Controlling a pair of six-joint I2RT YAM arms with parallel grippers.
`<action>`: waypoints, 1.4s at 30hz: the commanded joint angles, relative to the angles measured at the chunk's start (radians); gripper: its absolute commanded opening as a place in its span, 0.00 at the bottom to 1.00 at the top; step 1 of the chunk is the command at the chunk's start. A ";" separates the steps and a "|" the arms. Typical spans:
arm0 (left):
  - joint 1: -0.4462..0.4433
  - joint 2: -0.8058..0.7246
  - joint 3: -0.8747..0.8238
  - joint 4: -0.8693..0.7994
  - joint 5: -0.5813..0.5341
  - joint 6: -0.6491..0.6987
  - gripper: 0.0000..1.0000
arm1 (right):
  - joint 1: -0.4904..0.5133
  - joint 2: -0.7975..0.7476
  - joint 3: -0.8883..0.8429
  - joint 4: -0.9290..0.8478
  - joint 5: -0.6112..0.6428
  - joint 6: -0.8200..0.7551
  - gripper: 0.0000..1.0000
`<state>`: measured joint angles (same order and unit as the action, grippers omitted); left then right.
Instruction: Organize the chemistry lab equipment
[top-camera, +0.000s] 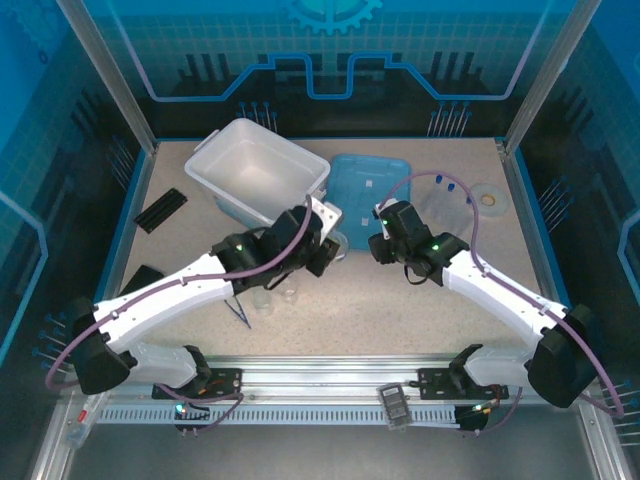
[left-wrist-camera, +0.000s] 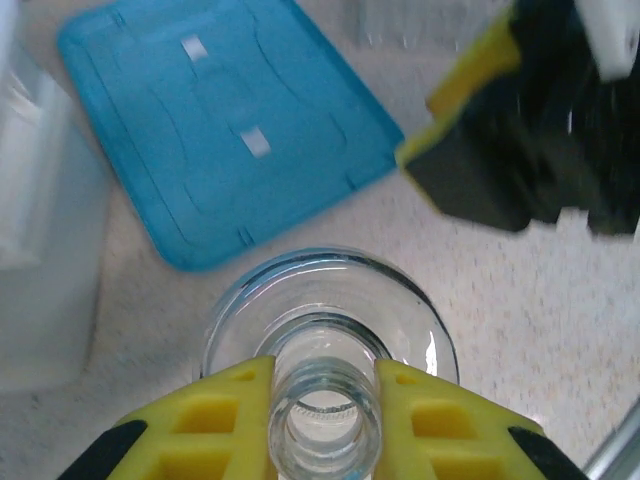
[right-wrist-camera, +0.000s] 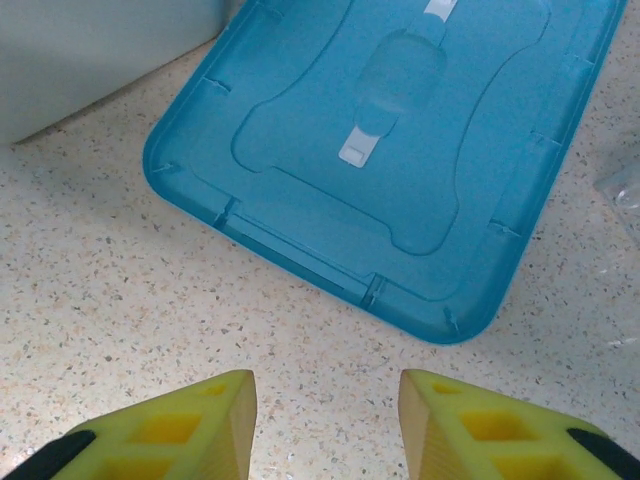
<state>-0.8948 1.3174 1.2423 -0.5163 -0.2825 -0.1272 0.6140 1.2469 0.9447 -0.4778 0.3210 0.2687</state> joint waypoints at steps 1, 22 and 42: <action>0.047 0.031 0.102 -0.031 0.014 0.063 0.08 | -0.013 -0.033 0.039 -0.020 -0.020 0.009 0.43; 0.376 0.207 0.378 -0.097 -0.054 0.145 0.08 | -0.056 -0.063 0.023 -0.005 -0.086 0.006 0.42; 0.563 0.387 0.279 -0.001 0.089 0.081 0.08 | -0.059 -0.049 0.012 0.003 -0.125 0.004 0.42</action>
<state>-0.3508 1.6760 1.4837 -0.5591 -0.2459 -0.0273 0.5678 1.2007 0.9539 -0.4793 0.2127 0.2687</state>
